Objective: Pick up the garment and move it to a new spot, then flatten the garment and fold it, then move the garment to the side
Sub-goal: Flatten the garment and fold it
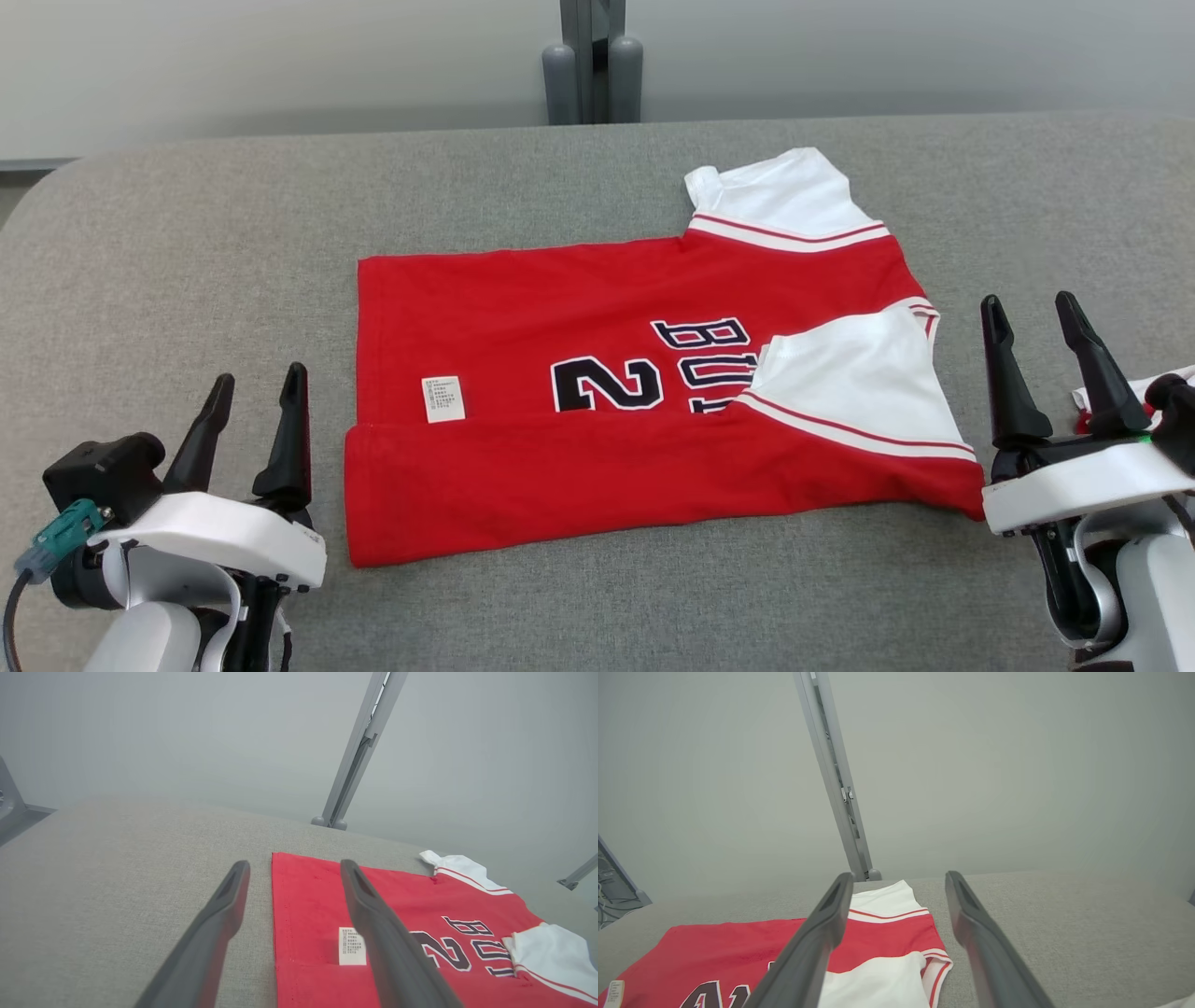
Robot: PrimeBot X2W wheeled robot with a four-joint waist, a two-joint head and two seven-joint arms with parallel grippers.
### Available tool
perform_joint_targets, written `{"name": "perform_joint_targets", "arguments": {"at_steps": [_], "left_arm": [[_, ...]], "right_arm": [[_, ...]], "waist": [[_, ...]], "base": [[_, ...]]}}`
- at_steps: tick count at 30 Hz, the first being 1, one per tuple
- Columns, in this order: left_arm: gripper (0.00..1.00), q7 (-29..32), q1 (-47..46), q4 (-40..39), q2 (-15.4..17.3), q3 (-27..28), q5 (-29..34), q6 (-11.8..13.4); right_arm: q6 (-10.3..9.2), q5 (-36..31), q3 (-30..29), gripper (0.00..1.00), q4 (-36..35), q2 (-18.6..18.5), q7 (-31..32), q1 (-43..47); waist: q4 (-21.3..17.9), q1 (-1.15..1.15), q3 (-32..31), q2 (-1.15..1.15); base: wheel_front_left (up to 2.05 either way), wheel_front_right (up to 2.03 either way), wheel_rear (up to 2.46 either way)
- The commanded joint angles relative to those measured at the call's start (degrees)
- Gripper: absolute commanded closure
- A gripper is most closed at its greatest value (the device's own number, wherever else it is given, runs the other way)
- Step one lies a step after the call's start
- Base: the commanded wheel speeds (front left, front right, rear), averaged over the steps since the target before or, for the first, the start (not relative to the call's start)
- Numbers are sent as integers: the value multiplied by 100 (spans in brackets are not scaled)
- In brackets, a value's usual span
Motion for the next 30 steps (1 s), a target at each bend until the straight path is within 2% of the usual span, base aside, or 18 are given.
{"name": "perform_joint_targets", "arguments": {"at_steps": [1, 8, 17, 30], "left_arm": [[0, -160, -37, -84, 12, 35, 110, 50], [0, -900, 38, -325, 7, -29, 648, 194], [0, -1169, 677, -415, 69, -248, 1125, 302], [0, -1295, 1043, -175, -65, -82, 1180, 72]], "right_arm": [[-2, -161, -76, 0, -182, 27, -17, 119], [-2, -735, -103, 0, -1032, 269, 130, 656], [-2, -870, -140, 0, -1536, 434, 301, 1589], [-2, -887, -282, 0, -1693, 474, 397, 2022]], "waist": [[-18, 0, -151, 0], [-94, 0, -613, 0], [-116, 0, -1063, 0], [-44, 0, -1222, 0]], "base": [[0, 0, 0], [0, 0, 0], [0, 0, 0], [0, 0, 0]]}}
